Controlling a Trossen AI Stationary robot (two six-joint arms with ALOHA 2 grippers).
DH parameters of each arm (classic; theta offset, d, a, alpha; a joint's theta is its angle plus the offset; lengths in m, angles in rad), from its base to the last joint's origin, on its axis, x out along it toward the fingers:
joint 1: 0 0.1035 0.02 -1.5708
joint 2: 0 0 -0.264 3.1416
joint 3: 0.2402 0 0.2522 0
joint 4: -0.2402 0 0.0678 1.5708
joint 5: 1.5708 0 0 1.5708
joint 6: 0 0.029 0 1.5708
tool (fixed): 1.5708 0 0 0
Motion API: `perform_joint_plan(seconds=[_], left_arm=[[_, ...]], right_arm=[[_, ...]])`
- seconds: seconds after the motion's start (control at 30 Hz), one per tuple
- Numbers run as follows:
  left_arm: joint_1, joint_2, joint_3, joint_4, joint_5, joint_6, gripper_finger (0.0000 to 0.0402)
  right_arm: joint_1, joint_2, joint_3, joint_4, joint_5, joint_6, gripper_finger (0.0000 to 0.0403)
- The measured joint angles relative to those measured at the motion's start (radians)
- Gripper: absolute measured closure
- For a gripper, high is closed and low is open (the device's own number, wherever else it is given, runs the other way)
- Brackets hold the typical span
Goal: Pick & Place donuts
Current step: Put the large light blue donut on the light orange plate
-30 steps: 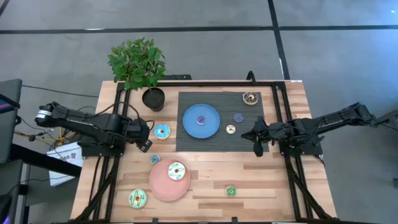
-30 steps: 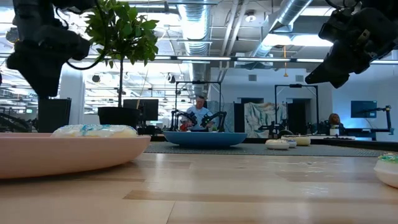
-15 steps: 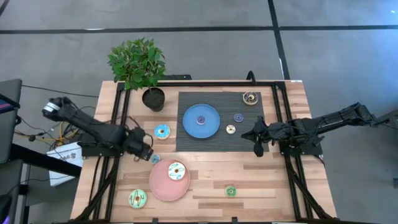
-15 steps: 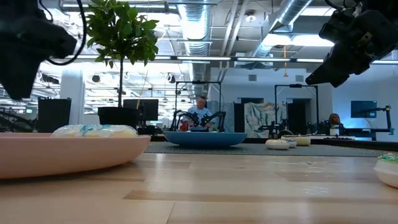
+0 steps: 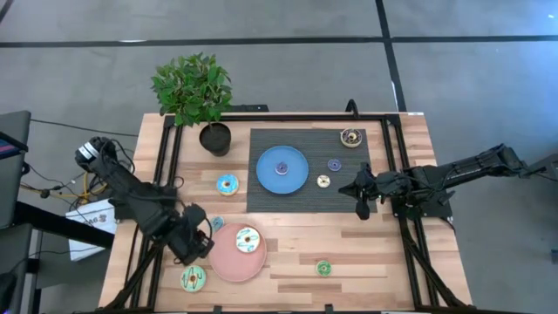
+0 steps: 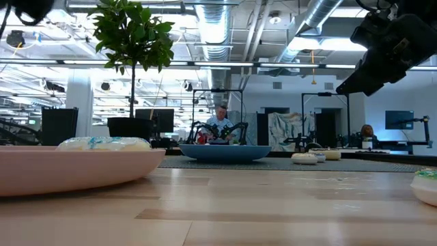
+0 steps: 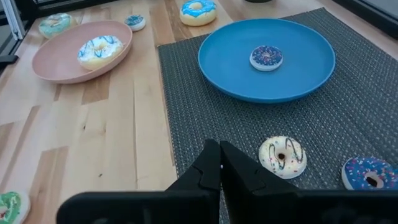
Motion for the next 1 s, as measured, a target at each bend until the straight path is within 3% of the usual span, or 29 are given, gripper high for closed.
perform_joint_plan(seconds=[0.2,0.5,0.77,1.0], left_arm=[[-0.052,0.000,0.000,-0.045,0.035,-0.060,0.0256],[-0.058,0.000,0.000,-0.042,0.010,0.000,0.0167],[-0.058,0.034,0.000,0.038,0.072,0.212,0.0153],[-0.093,0.197,-0.001,0.163,0.248,0.456,0.0152]], right_arm=[[0.000,0.000,0.000,0.000,0.001,-0.010,0.0403],[0.000,0.000,0.000,0.001,0.001,-0.010,0.0403],[0.000,0.000,0.000,0.001,0.002,-0.009,0.0403],[0.000,0.000,0.000,0.002,0.001,-0.003,0.0403]])
